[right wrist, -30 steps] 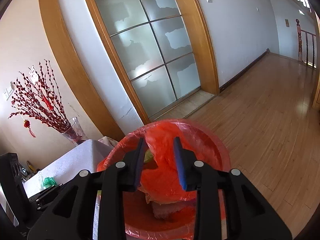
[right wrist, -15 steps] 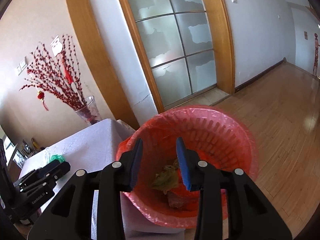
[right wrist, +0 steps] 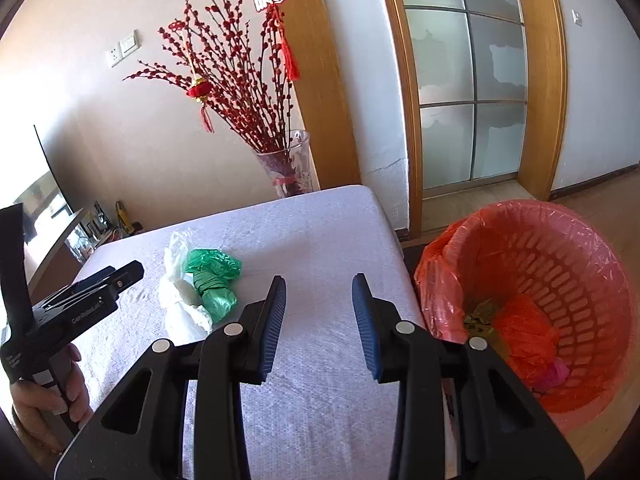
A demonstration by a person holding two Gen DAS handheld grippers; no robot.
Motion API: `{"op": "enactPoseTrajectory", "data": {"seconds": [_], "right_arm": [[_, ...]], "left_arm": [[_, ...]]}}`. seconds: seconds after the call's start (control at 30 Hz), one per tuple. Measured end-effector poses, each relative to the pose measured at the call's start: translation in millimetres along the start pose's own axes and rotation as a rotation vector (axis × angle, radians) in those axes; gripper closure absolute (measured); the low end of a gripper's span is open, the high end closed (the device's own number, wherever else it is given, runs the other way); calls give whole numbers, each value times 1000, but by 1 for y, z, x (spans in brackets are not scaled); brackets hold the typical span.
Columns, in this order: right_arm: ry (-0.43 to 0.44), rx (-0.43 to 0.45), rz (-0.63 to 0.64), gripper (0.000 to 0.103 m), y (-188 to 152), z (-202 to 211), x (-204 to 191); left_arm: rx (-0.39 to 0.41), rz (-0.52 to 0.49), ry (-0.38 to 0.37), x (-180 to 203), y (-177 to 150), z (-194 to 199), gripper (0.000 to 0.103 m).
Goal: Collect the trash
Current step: 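Return both tools to the table, then grasp the white plastic bag with the left tool, then grasp the green plastic bag with the right tool and lift it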
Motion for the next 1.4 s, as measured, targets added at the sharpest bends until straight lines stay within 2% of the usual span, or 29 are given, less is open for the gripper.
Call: {"op": "enactPoseTrajectory", "data": {"seconds": [0.1, 0.27, 0.43, 0.5, 0.63, 0.7, 0.73, 0.83, 1.03, 1.23, 1.4], "right_arm": [[-8, -13, -7, 67, -4, -1, 3], [-29, -29, -13, 67, -8, -2, 12], [-32, -38, -23, 67, -11, -6, 15], [-27, -42, -19, 67, -12, -10, 12], [-20, -52, -1, 67, -15, -15, 3], [-18, -56, 5, 67, -15, -17, -1], [-16, -58, 6, 67, -15, -18, -2], [-14, -62, 11, 67, -15, -21, -7], [12, -78, 48, 67, -13, -33, -28], [67, -120, 95, 67, -13, -65, -63], [84, -168, 143, 67, -14, -99, -91]], "left_arm": [[-49, -5, -14, 2, -5, -18, 44], [-133, -12, 10, 8, -22, -45, 41], [-176, -7, -32, 7, -34, -49, 40], [-207, 16, -71, 12, -39, -49, 45], [-229, 39, -120, 19, -43, -49, 60], [-227, 28, -137, 24, -45, -47, 68], [-222, 20, -148, 27, -45, -46, 77], [-194, -2, -139, 29, -44, -43, 85], [-174, 43, -94, -7, -41, -32, 87], [-126, 70, 20, -68, -29, -20, 87], [-107, 110, 74, -112, -20, -14, 87]]}}
Point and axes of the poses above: each gripper's, at about its wrist camera, not at the fingertips, and z roughly against the way its jaws point, x to its right, y to its top, the point moved 8 cm from there along -z, roughly the way its jaws point, and after that the axes turned 8 degrees about y, right-handed, at the moved point
